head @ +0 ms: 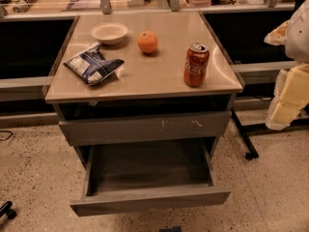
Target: Place coke can into middle drawer
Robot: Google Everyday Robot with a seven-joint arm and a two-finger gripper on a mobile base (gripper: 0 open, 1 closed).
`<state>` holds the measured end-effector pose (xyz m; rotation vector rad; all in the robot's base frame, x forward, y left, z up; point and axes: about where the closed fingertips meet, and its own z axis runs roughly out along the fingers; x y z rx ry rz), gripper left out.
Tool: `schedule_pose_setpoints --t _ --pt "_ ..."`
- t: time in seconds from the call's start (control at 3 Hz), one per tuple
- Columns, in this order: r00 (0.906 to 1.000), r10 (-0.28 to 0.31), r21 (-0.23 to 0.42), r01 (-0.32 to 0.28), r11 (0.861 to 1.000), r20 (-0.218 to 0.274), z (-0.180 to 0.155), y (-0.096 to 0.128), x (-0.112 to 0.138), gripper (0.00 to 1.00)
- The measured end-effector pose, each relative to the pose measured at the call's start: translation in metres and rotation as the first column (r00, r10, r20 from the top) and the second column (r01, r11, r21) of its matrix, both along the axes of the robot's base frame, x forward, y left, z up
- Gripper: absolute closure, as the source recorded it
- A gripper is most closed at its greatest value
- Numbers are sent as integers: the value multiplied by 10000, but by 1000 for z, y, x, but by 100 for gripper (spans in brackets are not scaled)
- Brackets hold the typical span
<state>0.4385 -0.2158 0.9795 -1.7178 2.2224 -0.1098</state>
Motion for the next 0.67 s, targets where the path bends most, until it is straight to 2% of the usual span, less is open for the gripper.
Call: schedule_pose_setpoints --t 0.67 --pt "9999 -38 153 36 9999 107 1 -3 9 0"
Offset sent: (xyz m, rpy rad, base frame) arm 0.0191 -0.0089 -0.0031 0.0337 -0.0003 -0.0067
